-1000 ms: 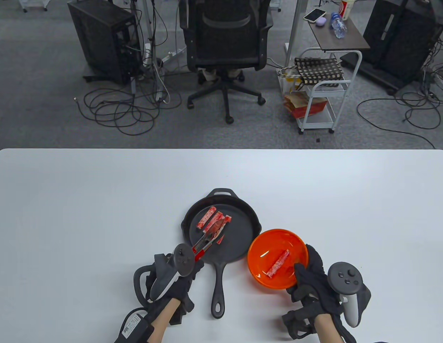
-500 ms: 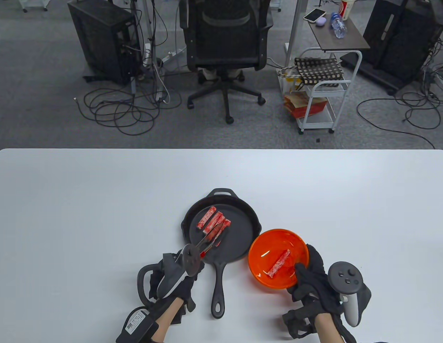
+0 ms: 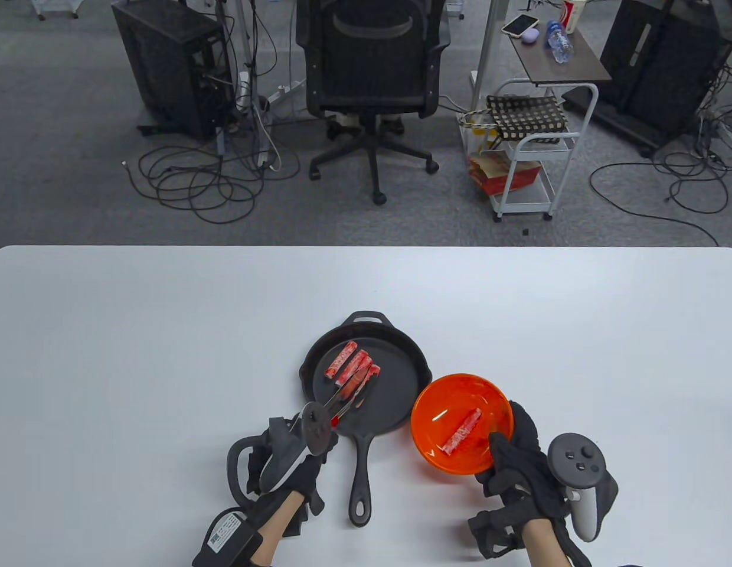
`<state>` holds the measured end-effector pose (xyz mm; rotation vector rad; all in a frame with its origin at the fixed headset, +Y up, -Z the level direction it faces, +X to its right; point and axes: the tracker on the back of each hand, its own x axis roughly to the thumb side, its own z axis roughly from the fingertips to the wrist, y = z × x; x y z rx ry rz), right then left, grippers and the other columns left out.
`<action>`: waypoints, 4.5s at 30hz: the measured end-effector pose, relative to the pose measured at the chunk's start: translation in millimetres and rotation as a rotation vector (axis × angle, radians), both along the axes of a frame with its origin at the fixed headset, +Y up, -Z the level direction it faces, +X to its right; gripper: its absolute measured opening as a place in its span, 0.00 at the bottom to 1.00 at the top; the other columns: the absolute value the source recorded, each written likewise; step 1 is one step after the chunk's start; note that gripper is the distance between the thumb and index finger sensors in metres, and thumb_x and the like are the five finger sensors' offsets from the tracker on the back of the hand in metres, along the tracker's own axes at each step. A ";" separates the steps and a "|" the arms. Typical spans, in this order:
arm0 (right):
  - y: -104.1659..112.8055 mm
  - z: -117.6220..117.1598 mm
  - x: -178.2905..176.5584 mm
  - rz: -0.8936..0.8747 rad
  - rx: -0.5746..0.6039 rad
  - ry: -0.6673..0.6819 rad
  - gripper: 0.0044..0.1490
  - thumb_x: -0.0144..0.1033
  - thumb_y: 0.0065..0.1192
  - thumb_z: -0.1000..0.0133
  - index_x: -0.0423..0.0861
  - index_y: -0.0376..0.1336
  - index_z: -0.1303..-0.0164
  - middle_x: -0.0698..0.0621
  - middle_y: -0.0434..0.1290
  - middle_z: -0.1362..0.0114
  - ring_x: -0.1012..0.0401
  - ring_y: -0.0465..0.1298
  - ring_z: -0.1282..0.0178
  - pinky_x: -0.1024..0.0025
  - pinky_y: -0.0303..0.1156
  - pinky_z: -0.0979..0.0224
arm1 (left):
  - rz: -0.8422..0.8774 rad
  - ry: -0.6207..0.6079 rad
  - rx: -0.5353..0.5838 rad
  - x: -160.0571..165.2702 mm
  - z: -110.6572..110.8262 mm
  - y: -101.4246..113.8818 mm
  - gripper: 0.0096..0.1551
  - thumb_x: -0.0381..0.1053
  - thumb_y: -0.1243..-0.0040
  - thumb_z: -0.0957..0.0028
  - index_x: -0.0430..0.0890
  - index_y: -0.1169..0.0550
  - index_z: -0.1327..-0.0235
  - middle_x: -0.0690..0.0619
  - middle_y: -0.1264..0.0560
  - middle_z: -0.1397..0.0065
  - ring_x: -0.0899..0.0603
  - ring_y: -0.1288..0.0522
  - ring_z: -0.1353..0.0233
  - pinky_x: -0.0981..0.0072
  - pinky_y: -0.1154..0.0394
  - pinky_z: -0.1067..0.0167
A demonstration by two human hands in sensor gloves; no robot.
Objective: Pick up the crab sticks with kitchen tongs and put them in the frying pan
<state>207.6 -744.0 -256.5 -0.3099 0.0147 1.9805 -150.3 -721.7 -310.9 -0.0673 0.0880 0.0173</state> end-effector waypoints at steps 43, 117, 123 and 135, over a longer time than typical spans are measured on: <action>-1.0 0.3 -5.6 0.034 0.007 0.029 0.41 0.30 0.50 0.36 0.38 0.42 0.15 0.31 0.63 0.24 0.59 0.84 0.67 0.86 0.85 0.71 | 0.059 -0.377 0.079 80.1 65.0 26.1 0.47 0.78 0.34 0.57 0.41 0.16 0.43 0.56 0.11 0.64 0.52 0.14 0.77 0.54 0.16 0.68; 1.3 1.8 -0.4 0.002 0.001 -0.003 0.41 0.30 0.50 0.36 0.38 0.42 0.15 0.31 0.63 0.24 0.59 0.84 0.68 0.86 0.85 0.71 | 0.036 -0.063 0.041 3.2 7.8 1.8 0.44 0.77 0.33 0.58 0.43 0.15 0.45 0.57 0.11 0.64 0.52 0.13 0.75 0.54 0.16 0.67; 0.8 1.7 -0.7 0.009 -0.001 0.000 0.41 0.30 0.50 0.36 0.38 0.42 0.15 0.31 0.63 0.24 0.59 0.84 0.68 0.86 0.85 0.71 | 0.028 -0.062 0.037 4.0 7.7 1.8 0.45 0.77 0.33 0.58 0.43 0.15 0.44 0.57 0.11 0.64 0.52 0.13 0.75 0.54 0.16 0.67; 0.6 1.6 -0.7 0.009 0.000 -0.001 0.41 0.30 0.50 0.36 0.38 0.42 0.15 0.31 0.63 0.24 0.59 0.84 0.68 0.86 0.85 0.71 | -0.014 -0.054 0.018 7.3 4.2 -3.0 0.45 0.77 0.34 0.58 0.43 0.15 0.44 0.57 0.11 0.64 0.52 0.13 0.75 0.54 0.16 0.67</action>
